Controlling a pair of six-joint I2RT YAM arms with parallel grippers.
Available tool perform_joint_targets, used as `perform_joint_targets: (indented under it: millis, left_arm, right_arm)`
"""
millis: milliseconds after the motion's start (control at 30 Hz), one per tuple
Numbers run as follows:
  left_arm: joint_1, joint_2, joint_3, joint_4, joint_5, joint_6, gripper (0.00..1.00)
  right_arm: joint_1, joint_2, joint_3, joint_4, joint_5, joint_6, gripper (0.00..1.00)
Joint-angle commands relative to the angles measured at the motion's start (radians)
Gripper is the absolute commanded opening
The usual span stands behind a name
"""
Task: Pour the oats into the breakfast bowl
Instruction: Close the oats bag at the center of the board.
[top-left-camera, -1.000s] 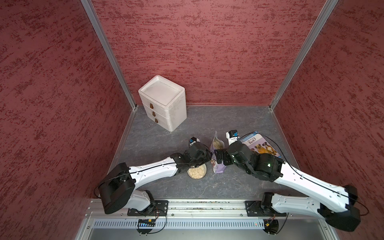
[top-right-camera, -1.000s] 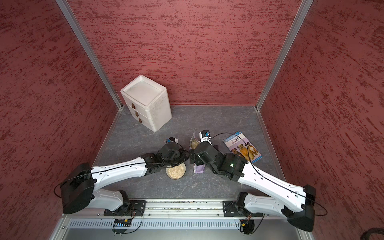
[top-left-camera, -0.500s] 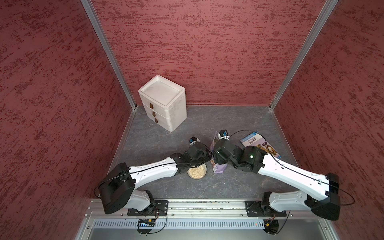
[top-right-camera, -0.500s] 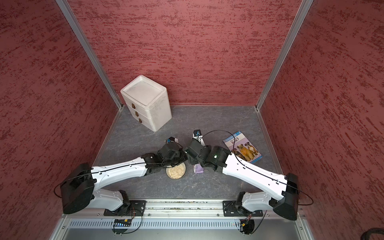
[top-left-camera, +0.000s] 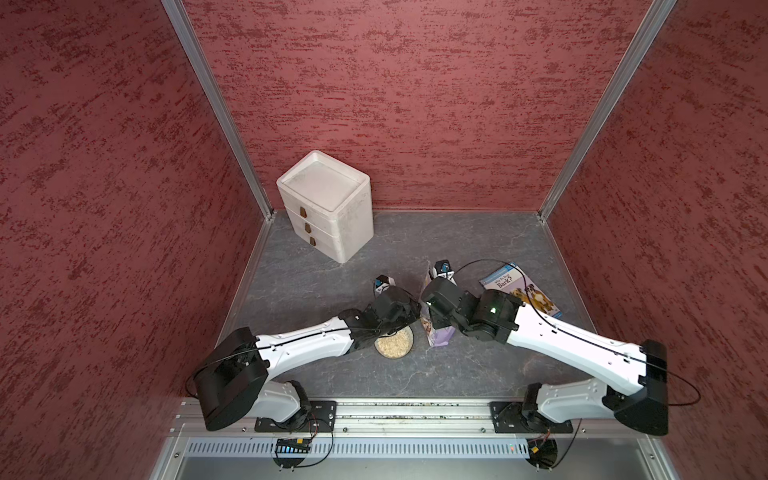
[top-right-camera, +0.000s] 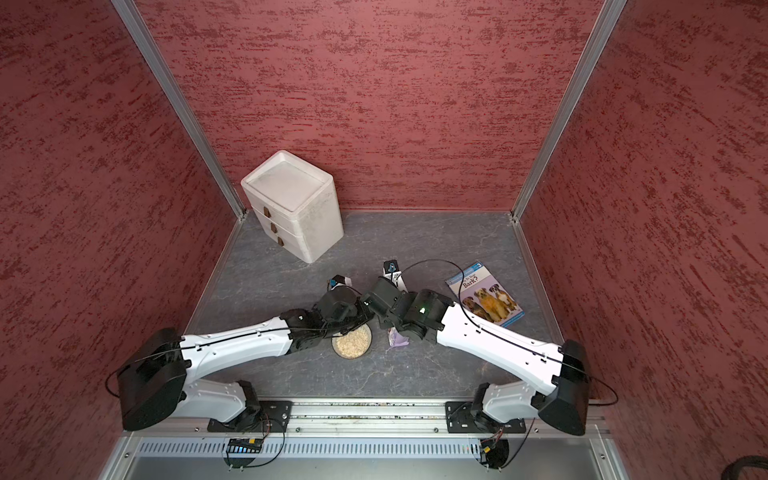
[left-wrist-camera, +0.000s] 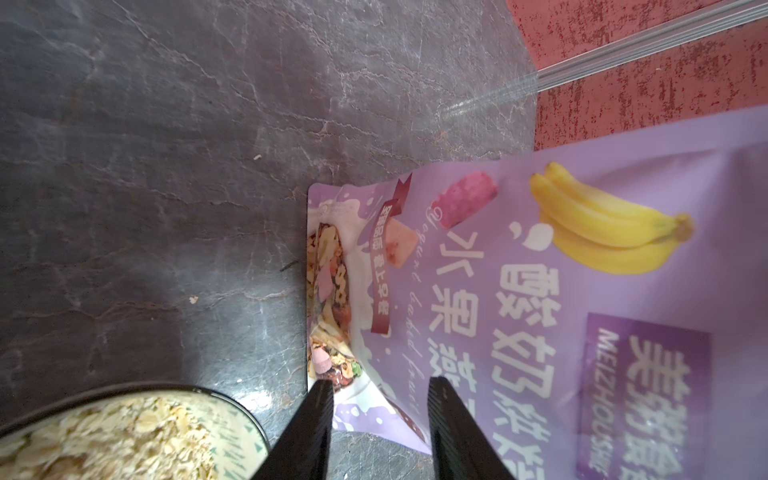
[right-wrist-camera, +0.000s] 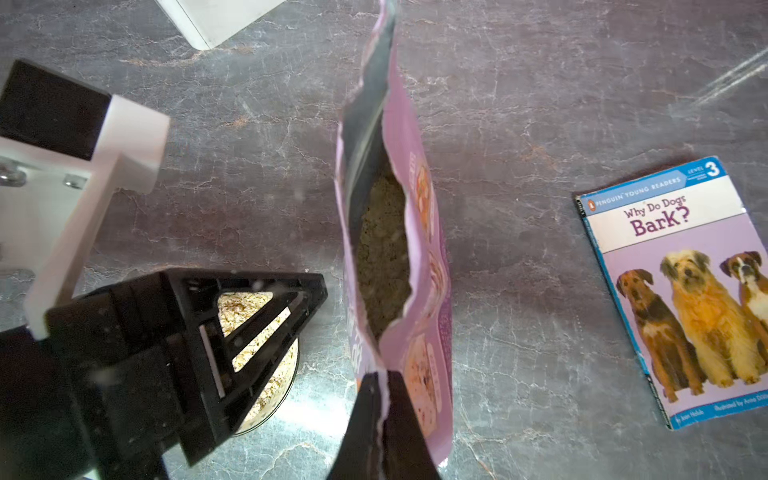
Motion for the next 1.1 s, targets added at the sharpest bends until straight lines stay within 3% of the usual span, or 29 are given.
perform_joint_targets:
  millis: [0,200,267,300,367,500,900,1000,1033,1067]
  left_arm:
    - [-0.007,-0.016,-0.011,0.024,-0.018,-0.005,0.41]
    - [-0.013,-0.008,-0.012,0.034,-0.012,-0.006,0.41]
    - [-0.017,-0.005,-0.014,0.044,-0.011,-0.007,0.41]
    - [-0.018,-0.001,-0.013,0.048,-0.009,-0.008,0.41]
    - [-0.020,0.008,-0.009,0.055,0.000,-0.007,0.41]
    - [-0.028,0.029,0.002,0.061,0.011,-0.008,0.41]
    - [-0.036,0.049,0.018,0.065,0.007,-0.004,0.41]
    - [-0.035,0.053,0.020,0.066,0.008,-0.007,0.40]
    - [-0.035,0.054,0.019,0.067,0.008,-0.008,0.40]
    - [-0.036,0.054,0.020,0.068,0.009,-0.008,0.40]
  right_arm:
    - [-0.005,-0.054,0.071,-0.024,0.040,-0.030,0.00]
    - [-0.013,-0.096,-0.060,0.027,-0.032,0.011,0.02]
    - [-0.017,-0.125,-0.095,0.053,-0.047,0.024,0.32]
    - [-0.019,-0.134,-0.108,0.066,-0.057,0.023,0.40]
    - [-0.023,-0.140,-0.114,0.079,-0.061,0.014,0.46]
    - [-0.034,-0.105,-0.102,0.078,-0.050,-0.011,0.50]
    - [-0.037,-0.009,-0.003,0.085,-0.003,-0.076,0.47]
    - [-0.037,-0.011,-0.001,0.082,0.024,-0.071,0.28]
    - [-0.037,-0.011,0.001,0.074,0.035,-0.065,0.09]
    - [-0.037,-0.010,0.004,0.062,0.050,-0.055,0.00]
